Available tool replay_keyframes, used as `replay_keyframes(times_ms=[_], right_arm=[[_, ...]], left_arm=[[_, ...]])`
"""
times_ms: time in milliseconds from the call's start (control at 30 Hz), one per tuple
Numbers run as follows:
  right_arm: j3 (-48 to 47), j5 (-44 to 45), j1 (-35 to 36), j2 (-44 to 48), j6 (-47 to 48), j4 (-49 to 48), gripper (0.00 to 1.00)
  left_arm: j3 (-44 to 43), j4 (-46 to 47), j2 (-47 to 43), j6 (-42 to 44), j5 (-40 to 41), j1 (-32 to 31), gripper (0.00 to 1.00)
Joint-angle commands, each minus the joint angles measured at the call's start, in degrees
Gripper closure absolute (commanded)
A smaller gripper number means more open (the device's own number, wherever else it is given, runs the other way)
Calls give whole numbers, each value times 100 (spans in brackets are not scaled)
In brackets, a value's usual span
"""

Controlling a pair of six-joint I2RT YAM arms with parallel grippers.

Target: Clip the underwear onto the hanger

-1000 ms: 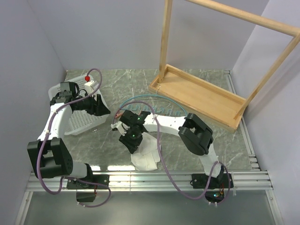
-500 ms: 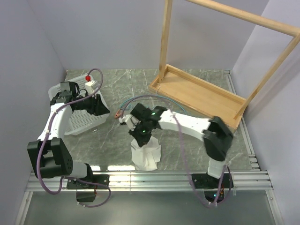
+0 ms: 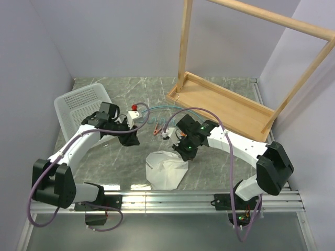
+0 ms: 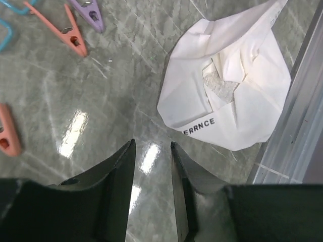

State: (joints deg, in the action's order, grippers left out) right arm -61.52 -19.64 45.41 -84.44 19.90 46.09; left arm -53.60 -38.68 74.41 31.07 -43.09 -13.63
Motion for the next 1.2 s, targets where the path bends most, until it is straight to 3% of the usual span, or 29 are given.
replay_keyframes(times_ms=[0, 67, 133, 167, 267, 500, 733, 1167], right_arm=[[96, 451, -155, 253, 164, -117, 100], [105, 644, -242, 218, 15, -275, 95], [52, 961, -287, 183, -74, -372, 82], [17, 1031, -287, 235, -144, -390, 70], [52, 708, -270, 603, -249, -399, 55], [-229, 224, 476, 447, -522, -161, 60], [-686, 4, 1259, -703, -715, -380, 55], [-1222, 30, 1436, -1786, -795, -557, 56]], left_arm=[[-27, 396, 354, 66, 169, -262, 61], [-1, 676, 583, -162, 318, -500, 59], [-18, 791, 845, -337, 372, -588, 56], [-53, 809, 951, -417, 337, -597, 55], [-299, 687, 1312, -672, 240, -501, 52], [-651, 651, 1612, -1024, -103, -149, 49], [-651, 537, 1524, -1121, -156, 9, 45], [-730, 308, 1603, -954, -226, 211, 43]])
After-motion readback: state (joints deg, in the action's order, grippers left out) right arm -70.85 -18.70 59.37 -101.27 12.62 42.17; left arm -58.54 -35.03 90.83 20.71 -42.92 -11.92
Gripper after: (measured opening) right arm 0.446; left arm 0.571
